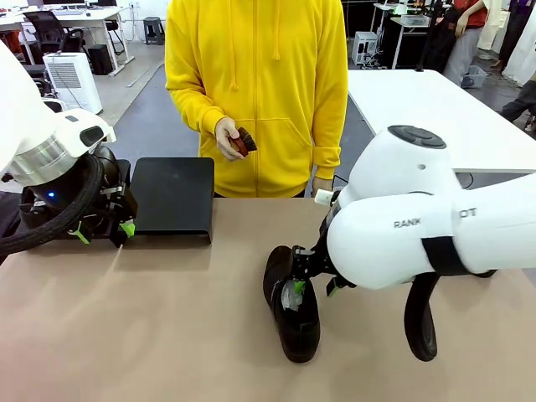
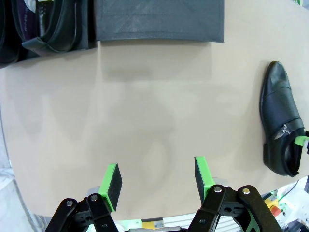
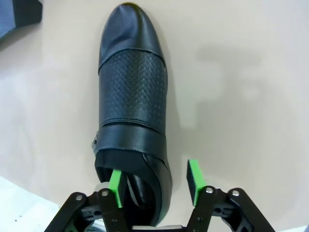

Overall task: Organize the shoes by placing them on the stand.
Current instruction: Pick up one Shoe and place it in the middle of the table, then place the Shoe from the middle of the table onto the Shoes Stand.

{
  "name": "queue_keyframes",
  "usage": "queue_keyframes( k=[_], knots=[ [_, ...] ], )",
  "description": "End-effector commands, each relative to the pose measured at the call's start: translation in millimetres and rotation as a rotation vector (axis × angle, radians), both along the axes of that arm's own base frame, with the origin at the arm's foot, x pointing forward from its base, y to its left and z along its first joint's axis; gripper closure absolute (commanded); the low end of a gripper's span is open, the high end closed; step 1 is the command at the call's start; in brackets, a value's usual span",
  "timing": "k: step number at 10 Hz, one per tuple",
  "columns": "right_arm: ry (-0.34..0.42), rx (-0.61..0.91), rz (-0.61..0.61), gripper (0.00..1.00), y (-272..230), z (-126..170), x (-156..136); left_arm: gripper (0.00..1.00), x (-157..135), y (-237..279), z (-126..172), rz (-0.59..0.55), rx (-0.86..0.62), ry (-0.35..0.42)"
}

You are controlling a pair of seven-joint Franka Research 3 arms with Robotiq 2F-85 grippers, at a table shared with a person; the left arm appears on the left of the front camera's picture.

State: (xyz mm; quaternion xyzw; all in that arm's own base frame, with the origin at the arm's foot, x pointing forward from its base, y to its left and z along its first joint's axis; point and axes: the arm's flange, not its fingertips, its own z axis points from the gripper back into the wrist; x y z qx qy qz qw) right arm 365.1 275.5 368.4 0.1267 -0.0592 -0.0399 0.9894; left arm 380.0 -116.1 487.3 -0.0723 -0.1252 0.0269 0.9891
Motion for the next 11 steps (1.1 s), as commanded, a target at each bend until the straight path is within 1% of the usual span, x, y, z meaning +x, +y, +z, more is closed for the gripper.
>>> queue_keyframes(
  k=[1, 2, 11],
  knots=[
    [0.025, 0.007, 0.006, 0.00, -20, 20, -17, 0.22, -1, 1, -1, -0.006, -0.004, -0.009],
    [0.000, 0.000, 0.000, 0.00, 0, 0, 0, 0.22, -1, 1, -1, -0.006, -0.004, -0.009],
    [0.000, 0.000, 0.000, 0.00, 0, 0, 0, 0.22, -1, 1, -1, -0.006, -0.004, -0.009]
  ],
)
